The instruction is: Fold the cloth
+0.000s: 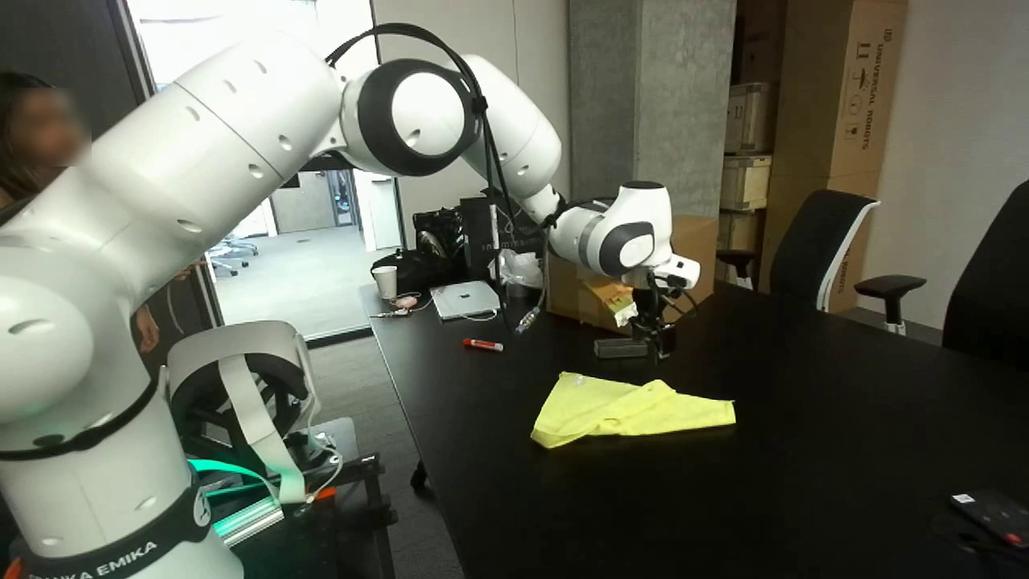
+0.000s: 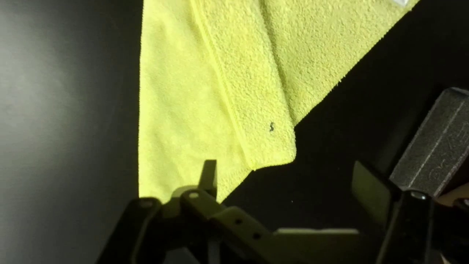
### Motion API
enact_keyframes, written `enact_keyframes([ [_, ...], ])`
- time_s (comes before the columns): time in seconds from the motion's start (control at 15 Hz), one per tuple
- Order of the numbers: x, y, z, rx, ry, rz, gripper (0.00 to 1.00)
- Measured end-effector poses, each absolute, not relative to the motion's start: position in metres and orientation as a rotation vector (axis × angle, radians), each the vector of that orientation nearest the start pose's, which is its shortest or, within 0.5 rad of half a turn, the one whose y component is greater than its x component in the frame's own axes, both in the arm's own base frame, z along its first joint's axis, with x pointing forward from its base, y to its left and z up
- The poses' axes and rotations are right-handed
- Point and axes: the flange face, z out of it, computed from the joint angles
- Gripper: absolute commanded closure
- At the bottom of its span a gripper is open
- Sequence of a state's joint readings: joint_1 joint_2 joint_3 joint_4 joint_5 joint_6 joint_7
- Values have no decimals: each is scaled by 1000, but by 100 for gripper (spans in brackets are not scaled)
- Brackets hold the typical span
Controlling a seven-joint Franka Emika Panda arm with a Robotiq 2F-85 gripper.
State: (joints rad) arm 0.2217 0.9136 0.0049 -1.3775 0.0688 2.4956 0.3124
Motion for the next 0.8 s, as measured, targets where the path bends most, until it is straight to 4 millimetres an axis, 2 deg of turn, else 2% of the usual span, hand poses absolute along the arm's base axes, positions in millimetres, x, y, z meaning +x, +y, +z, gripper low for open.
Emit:
enact_keyframes([
  [0.33, 679, 176, 169, -3077, 145, -135, 0],
  [0.8, 579, 201, 165, -3098, 36, 70, 0],
])
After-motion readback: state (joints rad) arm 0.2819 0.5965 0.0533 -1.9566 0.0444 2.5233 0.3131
